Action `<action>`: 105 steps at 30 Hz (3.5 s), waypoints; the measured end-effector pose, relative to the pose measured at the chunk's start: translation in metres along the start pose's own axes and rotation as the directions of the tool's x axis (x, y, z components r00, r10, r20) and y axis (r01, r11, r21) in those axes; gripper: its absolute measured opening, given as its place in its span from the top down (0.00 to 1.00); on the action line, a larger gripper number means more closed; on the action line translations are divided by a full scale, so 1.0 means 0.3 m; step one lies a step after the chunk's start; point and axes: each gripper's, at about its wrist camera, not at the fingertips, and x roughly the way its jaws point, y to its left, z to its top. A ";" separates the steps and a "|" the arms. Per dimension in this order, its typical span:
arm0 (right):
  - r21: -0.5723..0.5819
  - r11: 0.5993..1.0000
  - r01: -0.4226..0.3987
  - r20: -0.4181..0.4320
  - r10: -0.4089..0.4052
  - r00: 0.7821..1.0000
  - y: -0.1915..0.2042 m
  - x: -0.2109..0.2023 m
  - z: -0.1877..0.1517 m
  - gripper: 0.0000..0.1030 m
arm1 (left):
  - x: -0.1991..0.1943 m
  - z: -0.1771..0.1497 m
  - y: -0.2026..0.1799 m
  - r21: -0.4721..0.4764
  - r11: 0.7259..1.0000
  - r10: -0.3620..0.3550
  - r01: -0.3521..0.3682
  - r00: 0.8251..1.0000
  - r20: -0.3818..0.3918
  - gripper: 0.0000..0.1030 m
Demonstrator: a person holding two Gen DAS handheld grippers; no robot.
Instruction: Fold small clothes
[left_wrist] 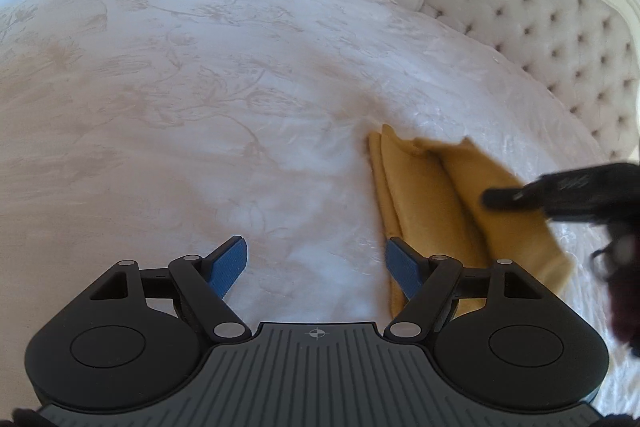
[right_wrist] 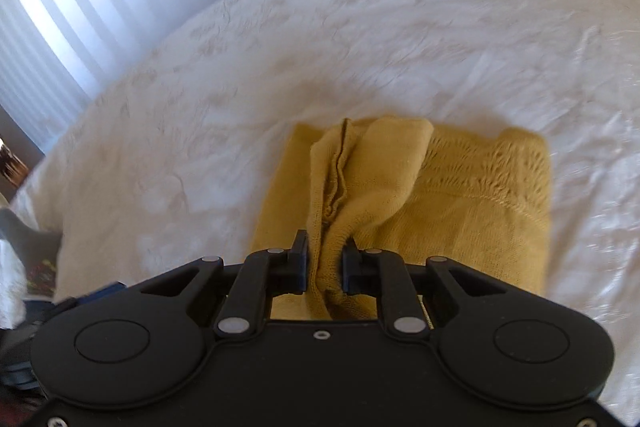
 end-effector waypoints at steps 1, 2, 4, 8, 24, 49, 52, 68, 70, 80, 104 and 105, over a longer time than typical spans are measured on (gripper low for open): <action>-0.002 1.000 0.011 -0.001 -0.011 1.000 0.011 0.015 -0.008 0.77 | -0.001 0.001 0.001 0.000 1.000 0.001 -0.001 1.000 -0.001 0.27; 0.001 1.000 0.021 -0.001 -0.021 1.000 0.018 0.029 -0.013 0.77 | 0.000 0.003 0.001 0.003 1.000 0.003 -0.003 1.000 -0.002 0.27; 0.011 0.999 0.035 0.001 -0.035 0.999 0.039 0.051 -0.013 0.76 | 0.002 0.003 -0.004 0.010 1.000 0.006 -0.006 1.000 -0.005 0.27; 0.023 1.000 -0.021 -0.021 0.021 1.000 0.081 0.074 -0.008 0.69 | 0.005 -0.006 -0.011 0.026 1.000 0.001 -0.001 1.000 -0.011 0.27; -0.038 0.999 -0.033 -0.080 0.030 0.996 -0.028 0.009 -0.196 0.69 | 0.007 -0.055 -0.124 0.107 0.987 -0.126 0.122 0.992 0.025 0.27; 0.018 0.933 0.359 0.082 -0.360 0.929 -0.297 0.053 0.041 0.59 | 0.139 -0.151 -0.162 0.119 0.988 -0.087 0.099 0.991 -0.104 0.27; -0.078 0.940 0.332 0.180 -0.315 0.932 -0.203 -0.003 0.052 0.59 | 0.139 -0.153 -0.168 0.119 0.989 -0.080 0.092 0.992 -0.101 0.27; -0.250 0.965 0.086 0.028 -0.081 0.996 0.191 0.273 0.125 0.42 | 0.136 -0.162 -0.182 0.125 0.989 -0.070 0.081 0.993 -0.093 0.26; -0.271 0.952 0.141 0.024 -0.140 0.990 0.201 0.299 0.123 0.56 | 0.137 -0.163 -0.182 0.126 0.989 -0.070 0.081 0.993 -0.093 0.26; -0.309 0.951 0.010 0.051 0.006 0.999 0.190 0.219 0.103 0.79 | 0.132 -0.168 -0.183 0.131 0.987 -0.086 0.097 0.993 -0.083 0.21; 0.212 0.944 -0.251 0.174 0.216 0.961 -0.475 0.077 -0.057 0.16 | 0.250 -0.118 -0.165 0.011 0.942 -0.333 0.335 0.939 -0.079 0.12; 0.221 0.935 -0.277 0.184 0.239 0.953 -0.478 0.095 -0.055 0.12 | 0.256 -0.115 -0.165 0.006 0.939 -0.341 0.343 0.936 -0.083 0.12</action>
